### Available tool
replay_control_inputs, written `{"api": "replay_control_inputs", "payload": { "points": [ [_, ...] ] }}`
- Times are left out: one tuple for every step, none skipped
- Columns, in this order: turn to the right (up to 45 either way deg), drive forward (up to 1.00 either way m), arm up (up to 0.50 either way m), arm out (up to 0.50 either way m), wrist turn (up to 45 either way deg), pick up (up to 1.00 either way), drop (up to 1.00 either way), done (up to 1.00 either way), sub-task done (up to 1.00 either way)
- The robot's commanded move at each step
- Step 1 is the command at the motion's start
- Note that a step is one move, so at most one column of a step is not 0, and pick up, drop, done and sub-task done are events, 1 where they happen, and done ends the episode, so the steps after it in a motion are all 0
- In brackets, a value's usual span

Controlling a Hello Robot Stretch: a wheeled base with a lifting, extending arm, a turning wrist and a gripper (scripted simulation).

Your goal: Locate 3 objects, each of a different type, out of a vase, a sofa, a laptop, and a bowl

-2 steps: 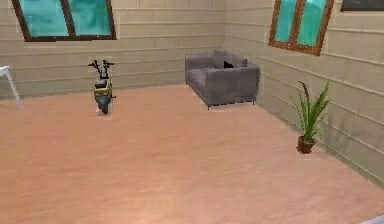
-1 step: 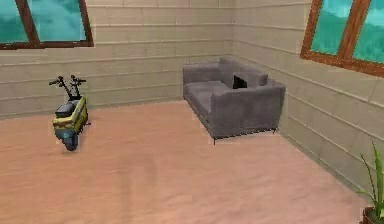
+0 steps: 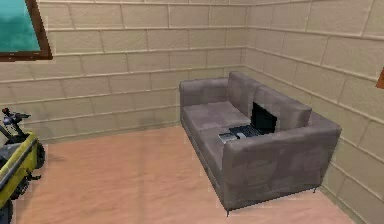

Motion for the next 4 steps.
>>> {"api": "replay_control_inputs", "payload": {
  "points": [
    [-9.0,0.0,0.0,0.0,0.0,0.0,0.0,0.0,0.0],
    [0.0,0.25,0.0,0.0,0.0,0.0,0.0,0.0,0.0],
    [24.0,0.0,0.0,0.0,0.0,0.0,0.0,0.0,0.0],
    [0.0,0.0,0.0,0.0,0.0,0.0,0.0,1.0,0.0]
  ]
}}
